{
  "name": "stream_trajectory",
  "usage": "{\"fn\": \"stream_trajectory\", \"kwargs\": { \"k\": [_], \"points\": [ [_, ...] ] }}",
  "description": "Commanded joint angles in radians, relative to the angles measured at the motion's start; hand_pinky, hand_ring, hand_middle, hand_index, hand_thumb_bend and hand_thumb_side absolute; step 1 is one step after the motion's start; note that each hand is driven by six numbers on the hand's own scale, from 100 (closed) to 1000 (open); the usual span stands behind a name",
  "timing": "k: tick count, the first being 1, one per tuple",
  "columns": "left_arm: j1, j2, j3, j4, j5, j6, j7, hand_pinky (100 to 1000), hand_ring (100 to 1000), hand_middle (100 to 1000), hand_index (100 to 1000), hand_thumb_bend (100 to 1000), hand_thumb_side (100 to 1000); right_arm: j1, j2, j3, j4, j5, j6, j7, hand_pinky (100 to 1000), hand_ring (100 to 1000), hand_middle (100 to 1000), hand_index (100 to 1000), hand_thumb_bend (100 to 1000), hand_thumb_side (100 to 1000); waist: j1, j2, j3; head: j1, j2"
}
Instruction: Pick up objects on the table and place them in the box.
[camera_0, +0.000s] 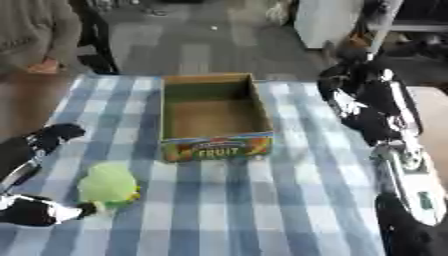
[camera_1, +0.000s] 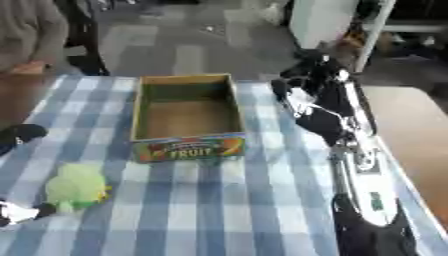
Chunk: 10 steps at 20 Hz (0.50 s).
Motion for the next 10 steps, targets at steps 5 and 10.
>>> {"fn": "stream_trajectory", "kwargs": {
  "k": [5,10],
  "points": [
    [-0.014,0.017,0.005,-0.004,-0.002,-0.003,-0.014,834,874,938,980,666,459,-0.015,-0.015,-0.001,-0.016,-0.008,-0.002,-0.001,569,628,501,720,412,100,0.006,-0.009,0.000,0.001,-0.005],
    [-0.014,0.017,0.005,-0.005,-0.005,-0.002,-0.016,833,874,943,980,656,456,-0.016,-0.016,-0.002,-0.015,-0.008,-0.002,-0.001,568,628,501,720,412,100,0.005,-0.008,0.000,0.004,-0.002]
  ]
}}
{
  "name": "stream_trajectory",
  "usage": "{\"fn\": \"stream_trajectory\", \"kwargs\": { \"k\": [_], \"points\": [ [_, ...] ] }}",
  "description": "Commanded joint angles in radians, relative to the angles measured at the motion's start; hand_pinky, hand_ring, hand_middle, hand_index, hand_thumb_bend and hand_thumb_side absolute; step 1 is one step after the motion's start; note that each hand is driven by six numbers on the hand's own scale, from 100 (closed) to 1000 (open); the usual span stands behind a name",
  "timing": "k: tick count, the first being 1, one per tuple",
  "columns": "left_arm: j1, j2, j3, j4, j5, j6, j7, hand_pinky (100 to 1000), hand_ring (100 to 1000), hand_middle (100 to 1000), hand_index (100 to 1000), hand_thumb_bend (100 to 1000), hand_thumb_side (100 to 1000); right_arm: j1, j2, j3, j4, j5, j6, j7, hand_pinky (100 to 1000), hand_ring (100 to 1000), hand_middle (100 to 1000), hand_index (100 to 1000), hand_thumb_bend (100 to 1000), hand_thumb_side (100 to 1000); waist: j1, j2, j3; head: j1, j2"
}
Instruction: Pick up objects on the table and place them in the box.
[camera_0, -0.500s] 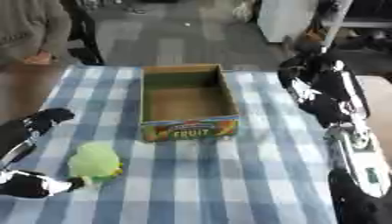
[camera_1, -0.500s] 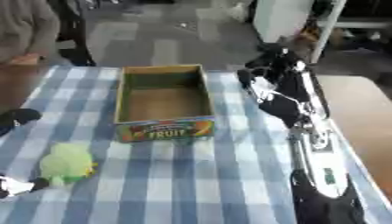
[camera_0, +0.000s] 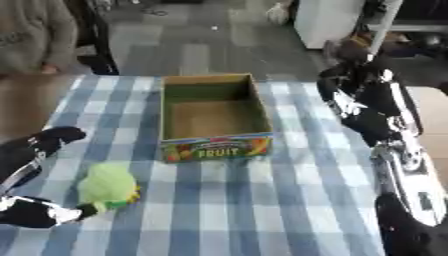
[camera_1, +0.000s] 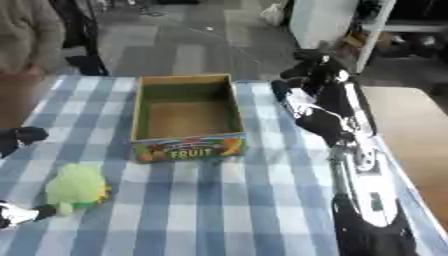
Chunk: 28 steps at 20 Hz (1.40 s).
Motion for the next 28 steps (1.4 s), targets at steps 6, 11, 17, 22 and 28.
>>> {"fn": "stream_trajectory", "kwargs": {
  "k": [6,11,17,22,28],
  "points": [
    [-0.020,0.028,0.001,0.000,-0.007,0.002,-0.015,808,860,926,975,668,450,-0.017,-0.015,0.000,-0.015,-0.008,-0.002,0.000,568,628,500,720,412,100,0.004,-0.010,0.001,0.003,-0.004],
    [-0.054,0.052,-0.016,0.036,0.008,-0.003,-0.054,790,849,921,970,654,502,-0.017,-0.015,0.000,-0.013,-0.008,-0.002,0.001,568,628,500,720,412,100,0.003,-0.012,0.001,0.006,-0.004],
    [-0.109,0.080,-0.046,0.086,0.032,-0.018,-0.090,786,848,920,968,666,521,-0.017,-0.014,0.001,-0.011,-0.008,-0.002,0.002,568,628,500,720,412,100,0.002,-0.013,-0.003,0.011,-0.004],
    [-0.148,0.087,-0.075,0.156,0.026,-0.028,-0.121,781,845,916,962,672,581,-0.017,-0.013,0.001,-0.009,-0.007,-0.002,0.002,568,628,500,720,411,100,0.002,-0.014,-0.007,0.012,-0.002],
    [-0.191,0.092,-0.106,0.238,0.013,-0.052,-0.154,778,839,903,949,693,634,-0.018,-0.011,0.003,-0.008,-0.008,-0.003,0.004,568,629,500,720,411,100,0.000,-0.016,-0.010,0.015,-0.001]
  ]
}}
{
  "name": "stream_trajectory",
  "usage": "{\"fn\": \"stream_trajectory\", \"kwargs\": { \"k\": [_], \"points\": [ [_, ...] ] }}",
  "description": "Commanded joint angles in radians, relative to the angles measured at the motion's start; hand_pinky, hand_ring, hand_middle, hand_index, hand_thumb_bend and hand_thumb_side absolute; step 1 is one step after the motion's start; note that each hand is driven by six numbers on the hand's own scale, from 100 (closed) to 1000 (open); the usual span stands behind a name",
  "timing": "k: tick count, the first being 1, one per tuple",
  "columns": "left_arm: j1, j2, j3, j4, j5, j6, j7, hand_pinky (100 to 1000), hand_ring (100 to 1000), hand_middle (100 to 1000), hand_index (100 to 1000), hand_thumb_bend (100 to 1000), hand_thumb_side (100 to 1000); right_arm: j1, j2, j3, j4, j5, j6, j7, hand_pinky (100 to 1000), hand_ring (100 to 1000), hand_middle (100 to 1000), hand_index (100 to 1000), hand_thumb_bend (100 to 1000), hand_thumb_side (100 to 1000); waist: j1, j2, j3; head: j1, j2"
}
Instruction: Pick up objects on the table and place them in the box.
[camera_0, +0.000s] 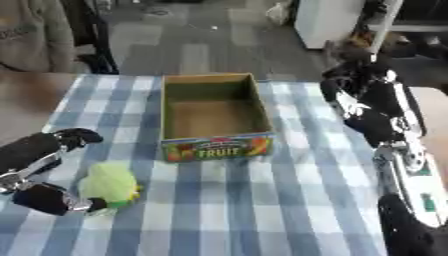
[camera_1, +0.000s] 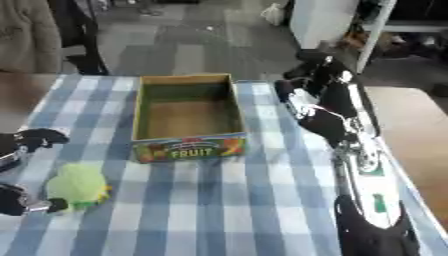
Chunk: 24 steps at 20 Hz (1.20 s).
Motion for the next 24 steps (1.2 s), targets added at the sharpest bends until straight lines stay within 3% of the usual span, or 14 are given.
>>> {"fn": "stream_trajectory", "kwargs": {
  "k": [1,9,16,18,21,24],
  "points": [
    [-0.026,0.039,-0.012,0.024,-0.007,-0.015,-0.019,778,838,900,947,698,638,-0.018,-0.011,0.003,-0.011,-0.008,-0.002,0.004,568,629,500,720,411,100,0.003,-0.015,-0.001,0.005,-0.001],
    [-0.039,0.067,-0.054,0.078,-0.045,-0.048,-0.062,780,832,882,935,790,697,-0.020,-0.010,0.003,-0.008,-0.008,-0.003,0.005,568,629,500,720,411,100,0.000,-0.015,-0.001,0.008,-0.001],
    [-0.040,0.066,-0.072,0.108,-0.077,-0.065,-0.073,756,791,839,902,784,663,-0.022,-0.011,0.003,-0.007,-0.008,-0.004,0.006,568,629,500,720,411,100,-0.001,-0.014,-0.002,0.008,-0.001],
    [-0.041,0.064,-0.074,0.111,-0.079,-0.067,-0.071,737,764,808,885,762,622,-0.022,-0.011,0.003,-0.006,-0.009,-0.004,0.006,569,629,500,721,411,100,-0.001,-0.013,-0.002,0.008,-0.002],
    [-0.042,0.059,-0.073,0.110,-0.073,-0.060,-0.042,679,681,738,831,667,383,-0.021,-0.010,0.004,-0.007,-0.009,-0.004,0.007,569,629,500,721,411,100,0.000,-0.013,-0.002,0.007,-0.002],
    [-0.041,0.056,-0.072,0.111,-0.063,-0.041,0.009,646,634,698,804,588,364,-0.021,-0.011,0.003,-0.006,-0.009,-0.004,0.007,569,630,500,721,411,100,0.000,-0.013,-0.003,0.007,-0.002]
  ]
}}
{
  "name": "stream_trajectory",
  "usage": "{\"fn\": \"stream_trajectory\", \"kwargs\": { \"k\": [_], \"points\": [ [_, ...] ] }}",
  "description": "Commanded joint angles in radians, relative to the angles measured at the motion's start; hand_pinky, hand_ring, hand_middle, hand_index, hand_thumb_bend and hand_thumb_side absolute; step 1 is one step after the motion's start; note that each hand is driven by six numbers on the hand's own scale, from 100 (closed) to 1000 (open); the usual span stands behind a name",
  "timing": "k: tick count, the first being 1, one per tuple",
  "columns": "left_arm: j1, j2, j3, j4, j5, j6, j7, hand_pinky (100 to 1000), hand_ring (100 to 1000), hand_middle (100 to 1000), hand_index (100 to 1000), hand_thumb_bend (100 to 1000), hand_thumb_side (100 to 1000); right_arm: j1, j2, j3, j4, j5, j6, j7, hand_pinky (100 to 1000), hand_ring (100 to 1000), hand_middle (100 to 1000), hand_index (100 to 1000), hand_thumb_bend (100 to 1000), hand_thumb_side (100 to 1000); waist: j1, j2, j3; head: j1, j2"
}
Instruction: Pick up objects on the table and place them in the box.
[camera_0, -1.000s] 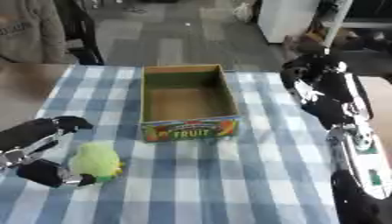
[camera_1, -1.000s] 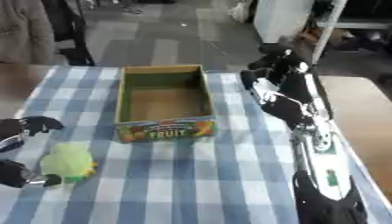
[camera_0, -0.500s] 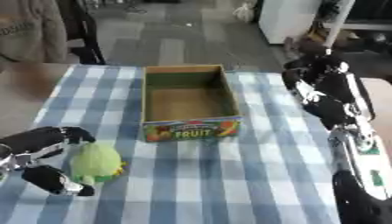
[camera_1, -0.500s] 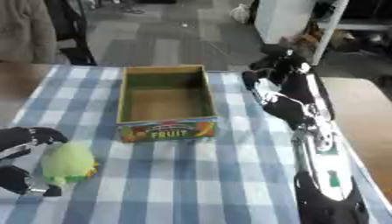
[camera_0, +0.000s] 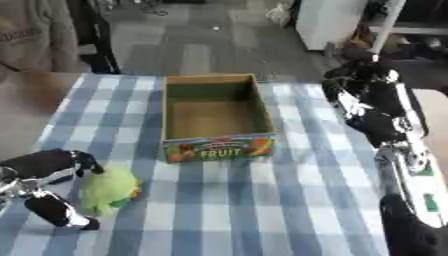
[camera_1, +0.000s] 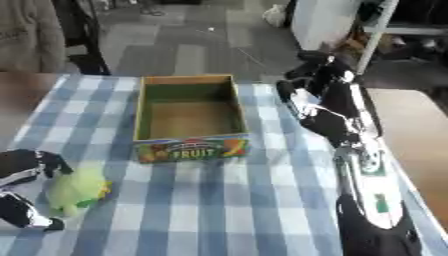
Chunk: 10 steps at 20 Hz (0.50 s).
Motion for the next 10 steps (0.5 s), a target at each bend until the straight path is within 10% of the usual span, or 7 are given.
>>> {"fn": "stream_trajectory", "kwargs": {
  "k": [1,10],
  "points": [
    [-0.009,0.020,0.001,-0.004,0.013,0.018,0.051,638,622,688,798,571,359,-0.017,-0.011,0.003,-0.010,-0.009,-0.001,0.004,569,630,500,721,411,100,0.006,-0.011,-0.002,0.000,-0.002],
    [-0.007,0.014,-0.004,0.006,0.022,0.037,0.104,607,568,631,772,525,349,-0.017,-0.011,0.004,-0.010,-0.010,0.000,0.005,569,630,500,721,411,100,0.007,-0.010,-0.003,-0.002,-0.003]
  ]
}}
